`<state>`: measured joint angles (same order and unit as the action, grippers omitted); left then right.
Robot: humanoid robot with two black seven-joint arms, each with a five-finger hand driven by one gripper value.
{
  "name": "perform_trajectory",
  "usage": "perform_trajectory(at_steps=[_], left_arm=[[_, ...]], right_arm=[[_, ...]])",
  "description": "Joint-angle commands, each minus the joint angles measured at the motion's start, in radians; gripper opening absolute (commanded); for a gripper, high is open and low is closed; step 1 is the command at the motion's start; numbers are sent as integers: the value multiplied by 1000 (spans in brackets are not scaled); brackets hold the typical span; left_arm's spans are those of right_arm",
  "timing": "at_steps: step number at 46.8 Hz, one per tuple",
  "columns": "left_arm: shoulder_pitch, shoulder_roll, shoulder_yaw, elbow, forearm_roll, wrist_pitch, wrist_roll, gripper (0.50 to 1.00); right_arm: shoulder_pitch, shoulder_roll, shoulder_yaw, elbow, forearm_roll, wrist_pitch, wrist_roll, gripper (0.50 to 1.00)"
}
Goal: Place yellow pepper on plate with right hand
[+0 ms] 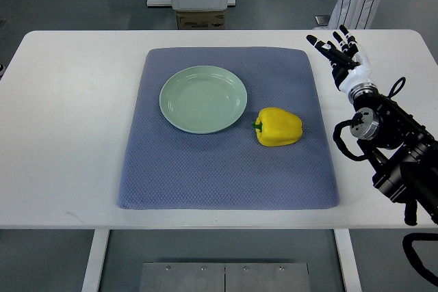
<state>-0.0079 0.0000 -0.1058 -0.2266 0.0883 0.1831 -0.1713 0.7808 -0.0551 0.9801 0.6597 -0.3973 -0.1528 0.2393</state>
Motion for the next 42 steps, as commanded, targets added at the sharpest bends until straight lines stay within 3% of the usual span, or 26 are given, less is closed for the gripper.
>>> perform_trajectory(at_steps=[1, 42], left_arm=[[0, 0, 0, 0, 1, -1, 1, 1000], [0, 0, 0, 0, -1, -1, 0, 1000]], right_arm=[[0, 0, 0, 0, 0, 1, 0, 1000], [0, 1, -1, 1, 0, 1, 0, 1000]])
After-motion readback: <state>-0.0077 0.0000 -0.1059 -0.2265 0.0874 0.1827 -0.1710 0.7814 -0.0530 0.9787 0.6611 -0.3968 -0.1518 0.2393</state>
